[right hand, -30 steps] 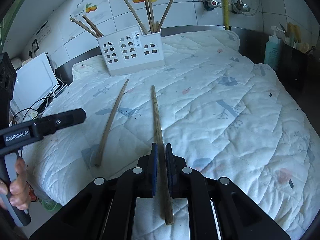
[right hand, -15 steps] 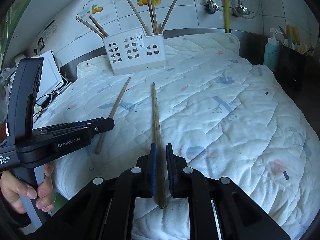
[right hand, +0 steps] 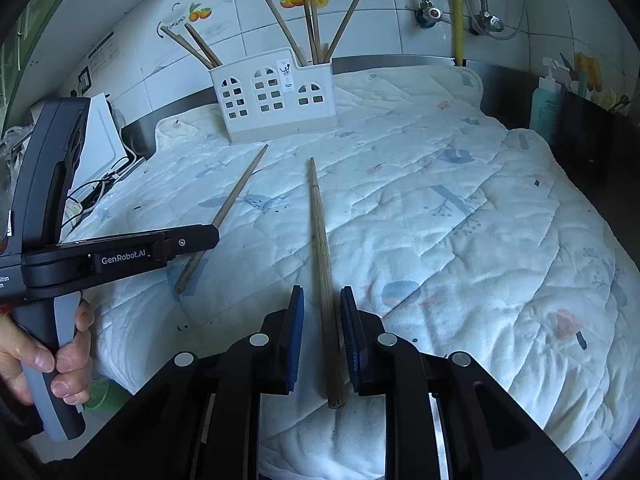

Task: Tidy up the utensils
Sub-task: 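Grasp one of the last two chopsticks with the right tool while the left tool grasps the other, then lift the chopstick into the holder with the right tool while the left tool inserts its own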

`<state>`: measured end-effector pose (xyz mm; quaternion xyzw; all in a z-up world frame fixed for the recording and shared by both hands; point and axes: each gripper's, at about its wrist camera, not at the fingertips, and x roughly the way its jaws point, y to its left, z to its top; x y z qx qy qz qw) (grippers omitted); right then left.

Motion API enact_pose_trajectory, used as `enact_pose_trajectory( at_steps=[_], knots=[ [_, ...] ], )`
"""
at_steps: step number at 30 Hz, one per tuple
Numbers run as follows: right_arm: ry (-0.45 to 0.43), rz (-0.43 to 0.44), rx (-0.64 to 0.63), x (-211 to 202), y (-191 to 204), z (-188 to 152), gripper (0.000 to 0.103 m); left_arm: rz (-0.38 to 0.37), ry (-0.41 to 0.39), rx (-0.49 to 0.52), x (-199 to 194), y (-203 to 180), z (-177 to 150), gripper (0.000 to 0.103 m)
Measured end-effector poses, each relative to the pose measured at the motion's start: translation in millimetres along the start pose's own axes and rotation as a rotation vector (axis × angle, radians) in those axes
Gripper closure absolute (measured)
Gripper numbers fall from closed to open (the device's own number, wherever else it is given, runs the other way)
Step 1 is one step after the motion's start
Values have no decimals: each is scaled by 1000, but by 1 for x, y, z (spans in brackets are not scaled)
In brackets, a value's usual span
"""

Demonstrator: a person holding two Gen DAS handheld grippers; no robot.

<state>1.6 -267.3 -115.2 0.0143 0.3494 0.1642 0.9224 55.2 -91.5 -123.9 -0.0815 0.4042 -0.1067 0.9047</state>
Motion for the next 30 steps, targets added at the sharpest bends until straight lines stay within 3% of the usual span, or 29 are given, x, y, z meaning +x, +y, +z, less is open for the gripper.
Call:
enact_pose_trajectory(
  at_steps=[3,12,20,30],
  knots=[
    [-6,-14,-7,-1,1,1,95,14,-10,16,1,-3,-1,92],
    [-121,-26,-92,-39,11,36,96,-10,-26,23,-19,12,8,98],
    [-244,15,-138,-72,14,99,96,-16,-160,42,-56,25,32,98],
    [-295,127,-140,-80,10,196,96,-23,-261,96,-83,32,77,98]
  ],
)
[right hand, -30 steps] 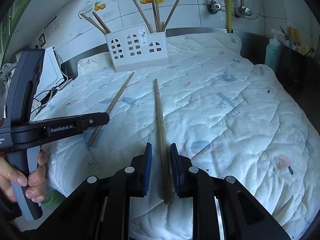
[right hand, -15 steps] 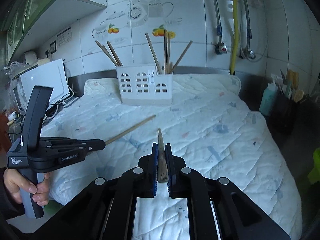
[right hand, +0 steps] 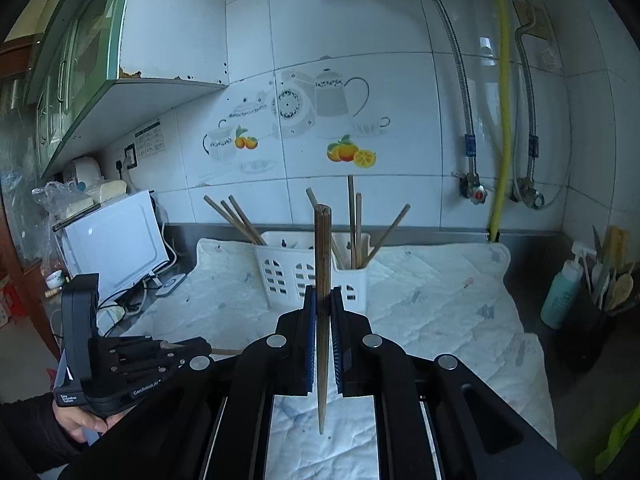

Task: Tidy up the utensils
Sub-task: 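Lift the chopstick into the holder with the right tool while the left tool inserts its own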

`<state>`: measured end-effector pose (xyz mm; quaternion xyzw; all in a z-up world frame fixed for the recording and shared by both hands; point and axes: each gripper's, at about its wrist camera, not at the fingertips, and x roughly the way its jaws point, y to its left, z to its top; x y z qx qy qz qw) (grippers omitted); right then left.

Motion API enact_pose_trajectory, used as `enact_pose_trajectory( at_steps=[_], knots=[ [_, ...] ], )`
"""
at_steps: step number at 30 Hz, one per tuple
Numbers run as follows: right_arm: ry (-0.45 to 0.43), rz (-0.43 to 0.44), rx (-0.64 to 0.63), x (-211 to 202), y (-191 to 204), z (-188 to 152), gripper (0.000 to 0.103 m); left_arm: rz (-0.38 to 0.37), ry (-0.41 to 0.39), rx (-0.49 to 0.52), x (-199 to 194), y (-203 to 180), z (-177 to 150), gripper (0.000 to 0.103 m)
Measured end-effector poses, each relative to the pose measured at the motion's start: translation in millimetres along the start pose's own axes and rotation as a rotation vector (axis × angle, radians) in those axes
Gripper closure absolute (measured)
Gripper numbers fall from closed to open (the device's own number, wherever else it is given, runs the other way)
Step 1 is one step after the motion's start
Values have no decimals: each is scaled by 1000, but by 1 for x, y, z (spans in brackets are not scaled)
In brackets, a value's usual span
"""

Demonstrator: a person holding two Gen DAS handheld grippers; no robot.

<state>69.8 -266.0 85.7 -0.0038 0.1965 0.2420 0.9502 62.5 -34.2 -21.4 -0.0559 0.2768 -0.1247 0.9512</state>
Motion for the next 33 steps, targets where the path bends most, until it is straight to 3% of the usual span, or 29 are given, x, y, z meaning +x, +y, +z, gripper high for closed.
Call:
enact_pose_trajectory(
  at_steps=[8,15,22,33],
  knots=[
    [-76,33,-9,42,-9,83,96,-13,-46,45,-5,6,46,98],
    [-122,5,-31,98,-10,126,96,-9,-92,85,-5,11,84,98],
    [-129,-41,-73,147,-10,131,96,-1,-182,111,-15,13,130,98],
    [-15,-49,-106,199,-19,105,95,66,-326,134,-22,14,194,98]
  ],
)
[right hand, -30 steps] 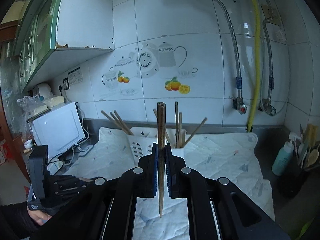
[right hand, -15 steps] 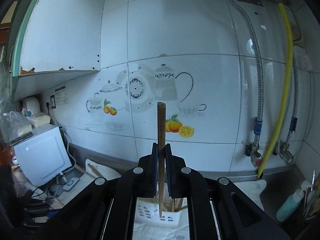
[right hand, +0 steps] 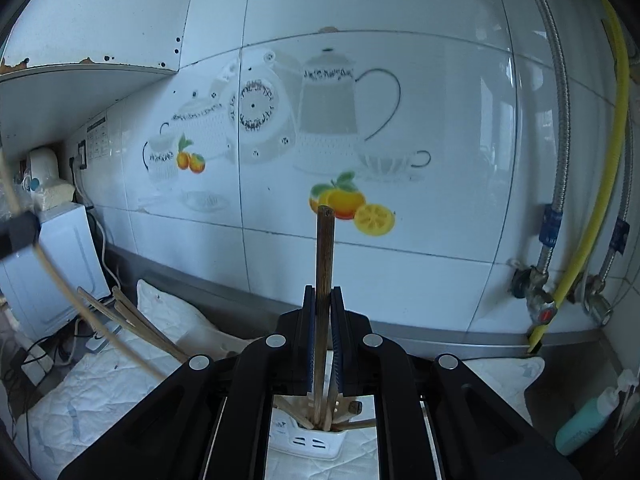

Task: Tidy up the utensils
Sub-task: 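Lift the chopstick into the holder with the right tool while the left tool inserts its own, then open both tools to release the chopsticks into the holder and withdraw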

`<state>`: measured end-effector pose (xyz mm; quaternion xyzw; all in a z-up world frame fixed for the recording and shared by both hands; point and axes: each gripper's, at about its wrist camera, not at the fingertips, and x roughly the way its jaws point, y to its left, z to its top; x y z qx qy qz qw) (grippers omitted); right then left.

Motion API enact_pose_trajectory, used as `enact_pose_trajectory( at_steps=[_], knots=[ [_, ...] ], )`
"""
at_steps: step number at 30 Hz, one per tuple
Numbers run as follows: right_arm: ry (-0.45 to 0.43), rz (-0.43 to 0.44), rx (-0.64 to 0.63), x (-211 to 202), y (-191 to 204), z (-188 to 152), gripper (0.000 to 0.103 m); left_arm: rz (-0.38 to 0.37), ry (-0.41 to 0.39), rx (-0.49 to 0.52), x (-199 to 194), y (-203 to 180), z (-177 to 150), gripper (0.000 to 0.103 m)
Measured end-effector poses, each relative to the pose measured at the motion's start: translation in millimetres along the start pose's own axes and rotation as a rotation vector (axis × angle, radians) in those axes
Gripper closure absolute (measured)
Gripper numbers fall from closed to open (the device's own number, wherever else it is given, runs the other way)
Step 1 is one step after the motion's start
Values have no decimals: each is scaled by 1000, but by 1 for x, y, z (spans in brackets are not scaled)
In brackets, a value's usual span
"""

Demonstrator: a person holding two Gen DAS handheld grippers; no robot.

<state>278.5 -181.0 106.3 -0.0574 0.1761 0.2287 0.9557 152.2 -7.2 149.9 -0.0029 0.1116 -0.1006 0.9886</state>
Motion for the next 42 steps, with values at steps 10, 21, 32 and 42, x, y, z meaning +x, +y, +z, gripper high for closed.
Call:
enact_pose_trajectory(
  at_steps=[10,21,32,42],
  knots=[
    [3,-7,-12,-11,-6,-1,92,73,6,14,41,11,12,98],
    [-32,14,-15,-56,6,-7,72,72,68,-17,55,17,1,96],
    [8,10,45,-111,23,-50,48,53,59,-19,6,10,-8,65],
    [66,-46,50,-149,46,-103,21,26,104,-9,-51,-4,-53,24]
  ],
)
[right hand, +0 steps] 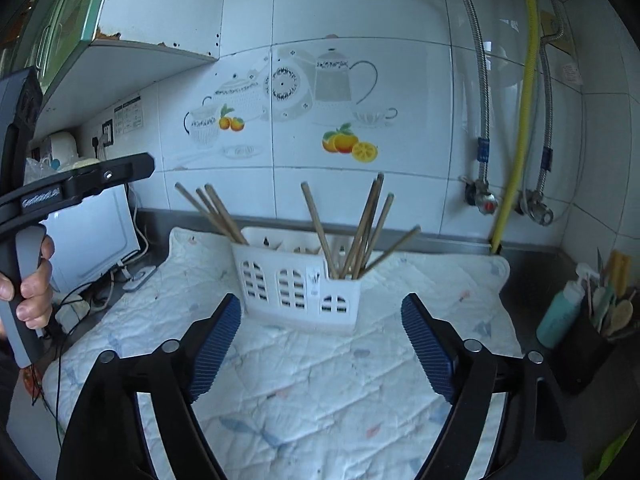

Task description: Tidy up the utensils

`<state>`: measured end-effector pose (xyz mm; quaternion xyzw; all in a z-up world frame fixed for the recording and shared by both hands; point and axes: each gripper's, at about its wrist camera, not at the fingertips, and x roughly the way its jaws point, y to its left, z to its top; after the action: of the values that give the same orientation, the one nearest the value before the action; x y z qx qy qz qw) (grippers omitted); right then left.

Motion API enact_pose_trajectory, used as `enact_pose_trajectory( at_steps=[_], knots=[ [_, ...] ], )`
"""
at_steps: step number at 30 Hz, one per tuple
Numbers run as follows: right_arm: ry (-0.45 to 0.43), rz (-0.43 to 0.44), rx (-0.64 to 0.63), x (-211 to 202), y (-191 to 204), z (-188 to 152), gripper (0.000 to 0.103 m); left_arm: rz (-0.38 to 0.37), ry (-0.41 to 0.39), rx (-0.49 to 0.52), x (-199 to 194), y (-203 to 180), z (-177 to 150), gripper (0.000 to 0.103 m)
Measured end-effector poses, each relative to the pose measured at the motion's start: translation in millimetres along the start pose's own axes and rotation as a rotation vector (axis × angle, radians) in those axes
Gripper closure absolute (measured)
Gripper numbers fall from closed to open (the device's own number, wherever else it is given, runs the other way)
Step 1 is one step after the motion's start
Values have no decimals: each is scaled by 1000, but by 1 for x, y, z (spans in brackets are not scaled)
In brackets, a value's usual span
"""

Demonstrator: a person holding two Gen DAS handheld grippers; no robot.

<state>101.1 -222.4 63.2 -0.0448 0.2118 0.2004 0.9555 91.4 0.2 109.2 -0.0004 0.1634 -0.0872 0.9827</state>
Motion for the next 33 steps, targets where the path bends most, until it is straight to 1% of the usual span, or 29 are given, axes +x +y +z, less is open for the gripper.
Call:
enact_pose_trajectory(
  at_steps=[2,3,4,6,9,13,17,19,24,27,29,33],
  knots=[
    [15,5,14,-5,2,-9,18,5,20,-6,-7,-1,-16,15],
    [25,6,25,-8,4,-15,17,10,31,-9,-10,-1,-24,13],
    [32,5,26,-10,5,-19,17,17,41,-13,-13,-1,-32,8],
    [45,-12,24,-14,9,-28,15,32,56,-22,-17,2,-45,5],
    [61,-34,23,-21,11,-39,14,49,84,-45,-22,7,-64,5],
    [82,-68,27,-25,11,-50,13,99,107,-56,-25,13,-81,5],
    [100,-78,65,-26,8,-60,12,126,132,-72,-28,17,-98,5],
    [106,-93,77,-27,7,-65,12,131,149,-81,-28,18,-105,5],
    [119,-96,112,-27,1,-72,12,150,168,-109,-29,21,-118,5],
    [120,-98,137,-27,-2,-75,12,133,197,-131,-28,24,-125,5],
    [122,-96,145,-27,-4,-76,12,155,205,-140,-27,26,-128,5],
    [127,-101,149,-26,-4,-78,12,128,226,-156,-26,26,-134,5]
  ],
)
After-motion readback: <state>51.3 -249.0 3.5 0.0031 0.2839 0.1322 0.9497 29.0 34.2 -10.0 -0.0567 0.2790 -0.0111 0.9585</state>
